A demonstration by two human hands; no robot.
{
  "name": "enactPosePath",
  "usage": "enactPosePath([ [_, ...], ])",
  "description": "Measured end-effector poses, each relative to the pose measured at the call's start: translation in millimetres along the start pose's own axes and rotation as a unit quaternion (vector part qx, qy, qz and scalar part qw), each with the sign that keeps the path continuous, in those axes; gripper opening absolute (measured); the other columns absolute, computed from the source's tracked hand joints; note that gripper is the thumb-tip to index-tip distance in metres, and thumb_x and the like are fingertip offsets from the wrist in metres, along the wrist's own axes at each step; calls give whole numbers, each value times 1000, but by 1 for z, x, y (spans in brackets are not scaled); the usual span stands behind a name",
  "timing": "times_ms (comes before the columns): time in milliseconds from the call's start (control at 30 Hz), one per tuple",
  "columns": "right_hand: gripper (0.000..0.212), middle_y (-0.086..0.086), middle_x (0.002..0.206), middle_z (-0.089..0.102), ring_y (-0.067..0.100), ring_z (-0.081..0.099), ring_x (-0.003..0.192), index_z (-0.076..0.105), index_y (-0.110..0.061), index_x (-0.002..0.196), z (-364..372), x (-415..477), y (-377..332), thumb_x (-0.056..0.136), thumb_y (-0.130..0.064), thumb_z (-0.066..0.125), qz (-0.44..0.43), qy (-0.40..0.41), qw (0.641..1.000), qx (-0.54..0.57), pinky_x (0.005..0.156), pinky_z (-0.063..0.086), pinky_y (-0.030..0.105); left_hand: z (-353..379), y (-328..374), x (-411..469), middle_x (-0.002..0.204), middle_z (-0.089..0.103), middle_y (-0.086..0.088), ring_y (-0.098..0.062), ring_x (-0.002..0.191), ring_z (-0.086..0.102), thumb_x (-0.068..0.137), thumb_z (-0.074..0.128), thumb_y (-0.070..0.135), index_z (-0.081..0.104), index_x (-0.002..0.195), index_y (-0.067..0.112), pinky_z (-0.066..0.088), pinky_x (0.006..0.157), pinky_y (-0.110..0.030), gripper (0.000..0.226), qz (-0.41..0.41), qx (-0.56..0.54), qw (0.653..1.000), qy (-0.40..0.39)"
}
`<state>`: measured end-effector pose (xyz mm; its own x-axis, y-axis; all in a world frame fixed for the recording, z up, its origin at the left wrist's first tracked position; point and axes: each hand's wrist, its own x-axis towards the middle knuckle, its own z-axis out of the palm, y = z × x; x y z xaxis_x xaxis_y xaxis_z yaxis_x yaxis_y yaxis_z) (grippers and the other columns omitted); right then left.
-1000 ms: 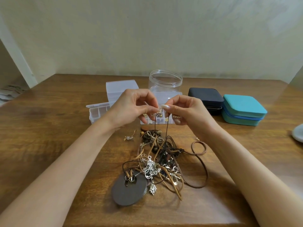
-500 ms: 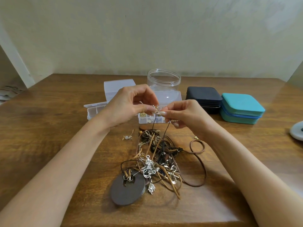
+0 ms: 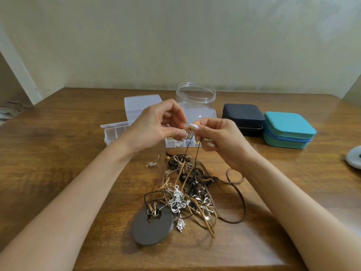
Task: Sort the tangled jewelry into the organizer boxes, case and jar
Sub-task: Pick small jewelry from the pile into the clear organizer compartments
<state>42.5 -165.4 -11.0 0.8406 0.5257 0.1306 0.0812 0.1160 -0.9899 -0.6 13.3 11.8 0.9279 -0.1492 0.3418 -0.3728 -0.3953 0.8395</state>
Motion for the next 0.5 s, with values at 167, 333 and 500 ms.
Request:
enactPosePath([
  [167, 19, 7, 64, 56, 6, 36, 41, 65, -2, 81, -2, 0, -1, 75, -20, 65, -6, 4, 1000, 8, 40, 29, 15, 3, -2, 1, 83, 65, -4, -5, 75, 66, 76, 69, -6, 57, 87, 11, 53, 66, -16, 24, -31, -9, 999, -18],
  [333, 18, 6, 65, 56, 8, 36, 43, 63, -1, 82, -7, -1, -6, 77, -18, 62, -6, -6, 1000, 18, 42, 27, 16, 3, -8, 2, 85, 67, 2, -2, 77, 66, 78, 69, -1, 62, 88, 15, 52, 73, -15, 20, -45, 39, 998, -32],
  [500, 20, 6, 73, 63, 7, 42, 46, 70, -2, 89, -12, -2, -11, 77, -18, 67, 29, -34, 994, -99, 43, 35, 15, -1, -6, 2, 87, 68, -2, -3, 76, 66, 77, 71, 0, 61, 92, 8, 52, 71, -14, 20, -28, 29, 998, 38],
])
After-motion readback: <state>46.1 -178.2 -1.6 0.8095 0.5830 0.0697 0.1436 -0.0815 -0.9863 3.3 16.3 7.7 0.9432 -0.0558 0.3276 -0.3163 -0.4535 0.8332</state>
